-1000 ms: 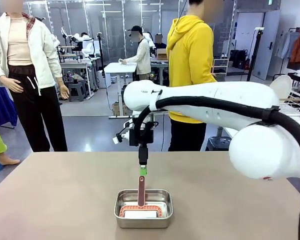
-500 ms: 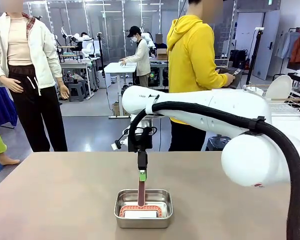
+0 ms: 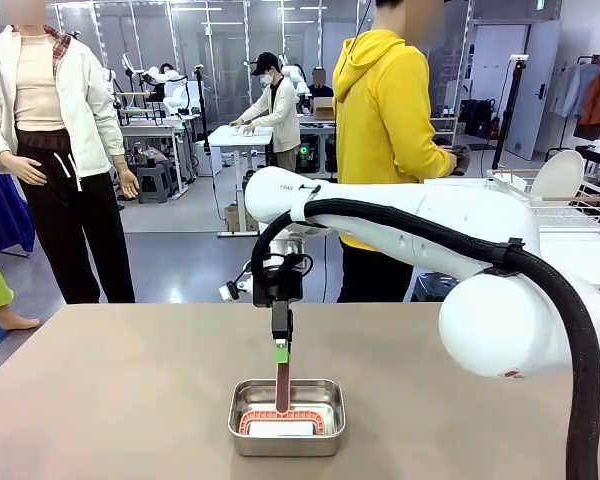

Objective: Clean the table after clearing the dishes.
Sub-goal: When the right (or left) Handle tray is removed, use the right hand (or left hand) to clean the right (or left) side of the table with the Lint Roller.

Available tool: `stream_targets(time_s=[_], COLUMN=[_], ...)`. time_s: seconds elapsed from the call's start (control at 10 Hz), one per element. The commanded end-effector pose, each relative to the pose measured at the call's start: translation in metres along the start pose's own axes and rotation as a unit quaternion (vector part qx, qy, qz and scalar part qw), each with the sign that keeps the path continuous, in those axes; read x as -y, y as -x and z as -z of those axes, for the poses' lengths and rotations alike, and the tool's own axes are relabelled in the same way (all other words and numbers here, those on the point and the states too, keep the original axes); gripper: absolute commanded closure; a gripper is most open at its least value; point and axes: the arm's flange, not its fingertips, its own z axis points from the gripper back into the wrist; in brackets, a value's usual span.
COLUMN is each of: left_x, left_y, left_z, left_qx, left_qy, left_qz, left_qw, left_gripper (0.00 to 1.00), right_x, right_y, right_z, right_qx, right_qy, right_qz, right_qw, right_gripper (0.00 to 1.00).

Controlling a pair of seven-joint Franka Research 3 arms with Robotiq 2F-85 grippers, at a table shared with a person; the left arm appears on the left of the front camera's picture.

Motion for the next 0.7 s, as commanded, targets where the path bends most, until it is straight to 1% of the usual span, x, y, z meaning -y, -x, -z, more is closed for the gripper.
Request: stream_targets(time_s=[0.0, 0.3, 0.5, 0.6], left_x=[0.0020, 0.0020, 0.0020, 0.0020], left_y=[0.0002, 0.0002, 0.0002, 0.0002], left_z=[-0.0020, -0.0020, -0.0020, -0.0020], left_qx=[0.006, 0.006, 0.006, 0.006], left_qy=[0.012, 0.012, 0.012, 0.012], left_qz=[0.000, 0.000, 0.000, 0.000], left_qw=[1.000, 1.000, 1.000, 1.000], left_gripper=[0.11, 0.11, 0.11, 0.11], right_x=[0.0082, 0.0131, 0.0138, 0.0133], right_y=[-0.0137, -0.0148, -0.0148, -0.0146], right_z=[-0.0096, -0.0034, -0.0019, -0.0020], right_qx=[0.007, -0.002, 0.002, 0.003], right_qy=[-0.013, -0.043, -0.046, -0.047], right_qz=[0.015, 0.005, 0.006, -0.001], right_qw=[1.000, 0.999, 0.999, 0.999], right_gripper=[0.00, 0.00, 0.00, 0.57])
